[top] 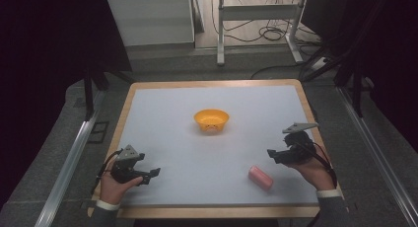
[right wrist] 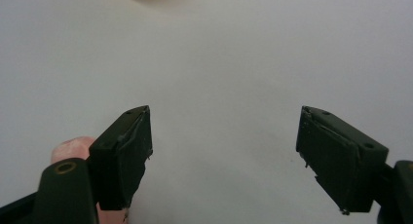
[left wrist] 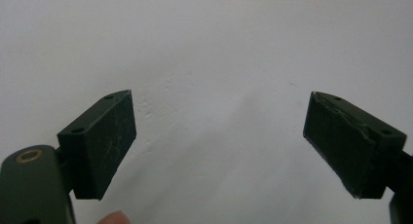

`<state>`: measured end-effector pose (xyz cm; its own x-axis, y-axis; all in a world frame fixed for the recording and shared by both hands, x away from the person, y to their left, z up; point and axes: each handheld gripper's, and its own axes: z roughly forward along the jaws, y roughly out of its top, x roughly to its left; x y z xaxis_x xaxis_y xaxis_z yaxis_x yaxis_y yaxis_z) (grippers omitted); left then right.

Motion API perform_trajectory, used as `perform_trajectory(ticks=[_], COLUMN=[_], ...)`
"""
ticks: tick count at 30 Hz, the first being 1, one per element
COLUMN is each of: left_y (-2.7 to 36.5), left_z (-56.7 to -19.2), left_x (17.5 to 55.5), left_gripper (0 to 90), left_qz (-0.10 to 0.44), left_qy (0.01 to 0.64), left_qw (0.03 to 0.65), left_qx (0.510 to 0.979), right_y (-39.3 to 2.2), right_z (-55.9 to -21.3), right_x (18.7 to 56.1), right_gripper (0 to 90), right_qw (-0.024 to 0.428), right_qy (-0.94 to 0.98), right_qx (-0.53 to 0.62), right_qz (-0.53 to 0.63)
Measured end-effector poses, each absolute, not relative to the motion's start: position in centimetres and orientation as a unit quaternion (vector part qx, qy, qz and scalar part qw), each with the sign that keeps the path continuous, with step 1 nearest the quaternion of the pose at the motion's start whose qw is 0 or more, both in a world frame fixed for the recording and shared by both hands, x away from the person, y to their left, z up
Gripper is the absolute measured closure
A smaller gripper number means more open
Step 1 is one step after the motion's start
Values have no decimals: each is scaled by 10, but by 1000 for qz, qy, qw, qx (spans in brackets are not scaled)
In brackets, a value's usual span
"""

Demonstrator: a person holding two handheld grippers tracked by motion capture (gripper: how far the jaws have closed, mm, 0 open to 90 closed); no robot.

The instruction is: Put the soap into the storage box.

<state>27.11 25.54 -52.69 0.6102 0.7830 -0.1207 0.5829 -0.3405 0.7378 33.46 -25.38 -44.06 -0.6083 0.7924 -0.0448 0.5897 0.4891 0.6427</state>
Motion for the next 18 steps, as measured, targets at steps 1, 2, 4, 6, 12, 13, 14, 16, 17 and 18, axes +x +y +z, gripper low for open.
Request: perform_trajectory(ticks=[1, 2, 4, 6, 12, 13, 14, 16, 17, 18], left_y=[255, 255, 255, 254, 254, 255, 255, 255, 256, 256], left_z=[-527, -527, -528, -528, -527, -527, -527, -527, -527, -527], left_x=[271, 271, 271, 271, 271, 271, 271, 271, 271, 271], left_gripper=[125, 125, 125, 125, 125, 125, 125, 125, 125, 125], left_qz=[129, 129, 129, 128, 129, 129, 129, 129, 129, 129], left_qy=[422, 422, 422, 422, 423, 423, 422, 422, 420, 420], left_qw=[389, 388, 386, 386, 388, 388, 387, 387, 385, 385], left_qx=[809, 809, 810, 810, 809, 809, 809, 810, 812, 812], right_y=[-250, -250, -246, -240, -230, -228, -225, -220, -216, -216], right_z=[-440, -440, -439, -438, -436, -436, -435, -436, -436, -436], right_x=[334, 334, 333, 331, 325, 324, 322, 320, 319, 319], right_gripper=[206, 206, 210, 221, 244, 247, 249, 259, 265, 265], right_qw=[166, 166, 164, 158, 138, 133, 129, 124, 116, 116], right_qy=[851, 851, 855, 863, 877, 880, 883, 889, 894, 894], right_qx=[403, 403, 400, 390, 371, 367, 364, 356, 350, 350], right_qz=[293, 293, 287, 280, 274, 271, 268, 259, 255, 255])
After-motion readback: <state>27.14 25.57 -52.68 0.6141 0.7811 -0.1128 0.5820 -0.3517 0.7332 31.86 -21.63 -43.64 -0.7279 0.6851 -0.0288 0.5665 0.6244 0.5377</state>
